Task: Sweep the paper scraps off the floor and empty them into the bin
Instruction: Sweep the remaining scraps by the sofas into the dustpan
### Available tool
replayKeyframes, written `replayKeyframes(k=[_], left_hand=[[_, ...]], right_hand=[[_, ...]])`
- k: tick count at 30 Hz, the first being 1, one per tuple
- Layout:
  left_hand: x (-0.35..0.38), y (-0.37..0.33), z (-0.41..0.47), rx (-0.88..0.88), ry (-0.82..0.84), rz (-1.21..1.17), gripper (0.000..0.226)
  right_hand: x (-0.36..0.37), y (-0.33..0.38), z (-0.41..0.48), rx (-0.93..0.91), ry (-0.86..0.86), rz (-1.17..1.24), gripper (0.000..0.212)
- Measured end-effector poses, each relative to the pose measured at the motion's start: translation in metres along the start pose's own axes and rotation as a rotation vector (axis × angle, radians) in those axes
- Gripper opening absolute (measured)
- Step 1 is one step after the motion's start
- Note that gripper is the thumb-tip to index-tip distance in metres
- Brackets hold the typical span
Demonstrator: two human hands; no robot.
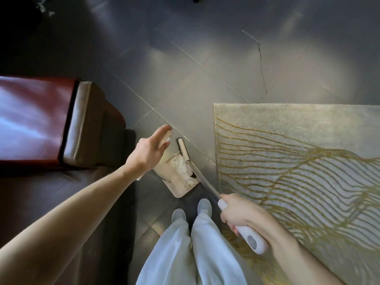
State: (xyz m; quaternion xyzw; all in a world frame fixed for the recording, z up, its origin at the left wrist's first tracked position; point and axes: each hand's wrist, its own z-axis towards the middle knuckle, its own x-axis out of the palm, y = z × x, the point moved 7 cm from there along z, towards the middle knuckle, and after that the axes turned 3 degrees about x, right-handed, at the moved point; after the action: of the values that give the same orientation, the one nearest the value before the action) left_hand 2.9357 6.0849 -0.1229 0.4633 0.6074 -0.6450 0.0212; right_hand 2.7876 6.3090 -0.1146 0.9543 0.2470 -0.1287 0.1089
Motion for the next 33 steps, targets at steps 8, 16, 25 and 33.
replayKeyframes(k=[8,16,25,33], left_hand=[[-0.062,0.005,0.056,-0.027,-0.215,-0.043,0.042],[-0.158,0.012,0.163,-0.106,-0.522,-0.056,0.033],[-0.267,0.016,0.269,-0.255,-0.848,-0.095,0.035],[-0.398,0.075,0.339,-0.34,-1.089,-0.13,0.034]], right_hand=[[-0.062,0.091,0.003,-0.098,0.0,0.027,0.042],[-0.212,0.212,0.059,-0.207,0.004,0.204,0.046],[-0.354,0.4,0.083,-0.354,0.059,-0.012,0.036],[-0.417,0.605,0.103,-0.451,0.106,-0.14,0.033]])
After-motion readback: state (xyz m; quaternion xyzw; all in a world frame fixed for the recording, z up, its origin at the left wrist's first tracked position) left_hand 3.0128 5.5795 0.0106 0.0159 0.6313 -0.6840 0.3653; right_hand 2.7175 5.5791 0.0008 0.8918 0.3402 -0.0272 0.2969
